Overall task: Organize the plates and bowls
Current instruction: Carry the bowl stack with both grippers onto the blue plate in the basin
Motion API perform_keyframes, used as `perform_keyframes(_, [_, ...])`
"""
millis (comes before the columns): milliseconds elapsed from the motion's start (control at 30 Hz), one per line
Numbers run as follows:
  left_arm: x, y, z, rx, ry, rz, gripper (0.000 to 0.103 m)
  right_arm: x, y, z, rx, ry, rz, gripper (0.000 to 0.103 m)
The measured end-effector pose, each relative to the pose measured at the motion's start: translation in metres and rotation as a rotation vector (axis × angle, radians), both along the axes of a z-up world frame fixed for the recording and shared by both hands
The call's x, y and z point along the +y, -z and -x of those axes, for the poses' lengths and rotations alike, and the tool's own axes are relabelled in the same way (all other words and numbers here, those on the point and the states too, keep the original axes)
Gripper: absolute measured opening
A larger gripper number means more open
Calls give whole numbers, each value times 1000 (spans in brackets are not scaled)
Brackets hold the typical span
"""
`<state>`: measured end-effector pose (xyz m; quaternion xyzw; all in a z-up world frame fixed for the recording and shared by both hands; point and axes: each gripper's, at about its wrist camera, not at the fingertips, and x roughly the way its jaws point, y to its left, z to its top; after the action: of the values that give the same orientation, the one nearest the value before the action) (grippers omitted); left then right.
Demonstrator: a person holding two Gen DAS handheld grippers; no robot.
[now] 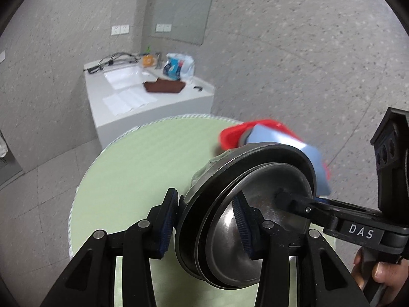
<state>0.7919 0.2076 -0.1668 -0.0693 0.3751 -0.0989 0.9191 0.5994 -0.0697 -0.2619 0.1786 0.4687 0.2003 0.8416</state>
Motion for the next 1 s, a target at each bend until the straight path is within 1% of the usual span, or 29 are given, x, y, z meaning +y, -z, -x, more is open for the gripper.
perform_keyframes(200, [-39, -14, -19, -42, 31, 3, 39, -38, -31, -18, -55, 26, 15, 30])
perform_keyframes(267, [-51, -14, -32, -39, 42, 6, 38, -52, -39, -26, -71, 41, 24, 30])
perform_keyframes(400, [-79, -8, -67, -23, 69, 4, 38, -75, -42, -41, -75, 67, 45, 30])
perform_keyframes(467, [-91, -6, -84, -10, 84, 9, 38, -91, -38, -48, -60, 88, 45, 30])
perform_keyframes(567, [-115, -1, -114, 0, 113, -6, 38, -112, -32, -60, -36, 114, 54, 30])
perform_keyframes(733, [-149, 19, -165, 52, 147, -26, 38, -142, -13, -80, 23, 158, 58, 30])
perform_keyframes(867, [-160, 44, -195, 120, 145, -39, 39, -148, 3, -91, 69, 164, 72, 30])
perform_keyframes(1000, [-167, 56, -221, 154, 127, -45, 38, -144, 10, -99, 89, 147, 92, 30])
